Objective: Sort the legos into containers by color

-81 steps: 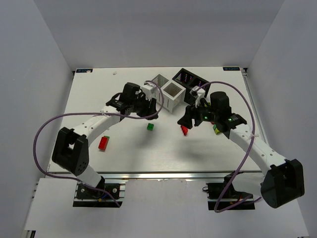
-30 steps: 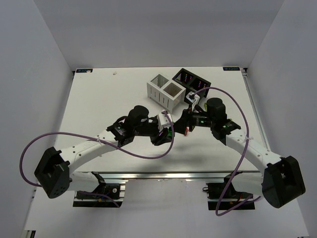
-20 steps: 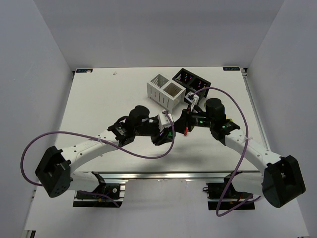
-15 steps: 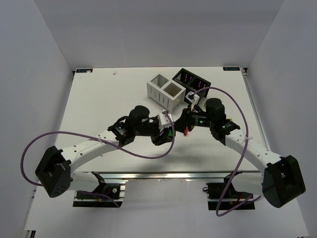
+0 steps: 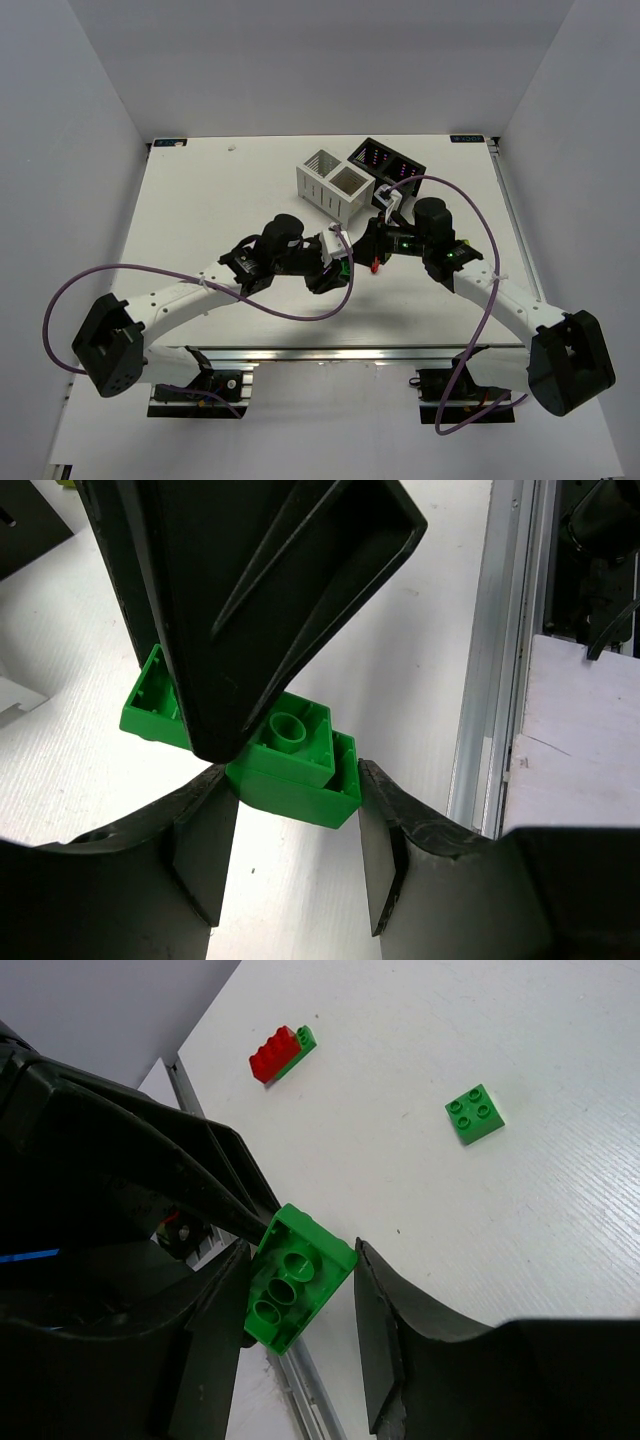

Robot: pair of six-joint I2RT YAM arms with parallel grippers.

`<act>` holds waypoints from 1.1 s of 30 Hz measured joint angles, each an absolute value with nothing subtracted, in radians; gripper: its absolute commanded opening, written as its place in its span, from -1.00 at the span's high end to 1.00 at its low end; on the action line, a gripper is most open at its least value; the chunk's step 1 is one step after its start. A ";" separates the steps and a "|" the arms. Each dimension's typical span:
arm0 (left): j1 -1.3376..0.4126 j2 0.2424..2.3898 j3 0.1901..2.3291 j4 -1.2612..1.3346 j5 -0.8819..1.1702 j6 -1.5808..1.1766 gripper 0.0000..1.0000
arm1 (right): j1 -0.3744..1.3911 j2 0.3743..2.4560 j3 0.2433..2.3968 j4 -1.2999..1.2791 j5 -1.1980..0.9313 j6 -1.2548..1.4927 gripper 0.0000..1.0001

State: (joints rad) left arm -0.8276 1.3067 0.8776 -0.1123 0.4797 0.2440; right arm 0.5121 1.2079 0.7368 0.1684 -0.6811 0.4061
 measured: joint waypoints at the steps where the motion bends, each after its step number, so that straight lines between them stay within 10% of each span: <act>1: -0.828 1.308 0.878 -0.112 0.478 0.246 0.14 | 0.512 1.208 0.737 0.168 -0.680 0.406 0.25; 20: -0.830 1.319 0.878 -0.112 0.453 0.266 0.16 | 0.512 1.203 0.737 0.168 -0.651 0.387 0.25; 33: -0.830 1.320 0.878 -0.109 0.450 0.234 0.20 | 0.526 1.232 0.737 0.182 -0.648 0.385 -0.24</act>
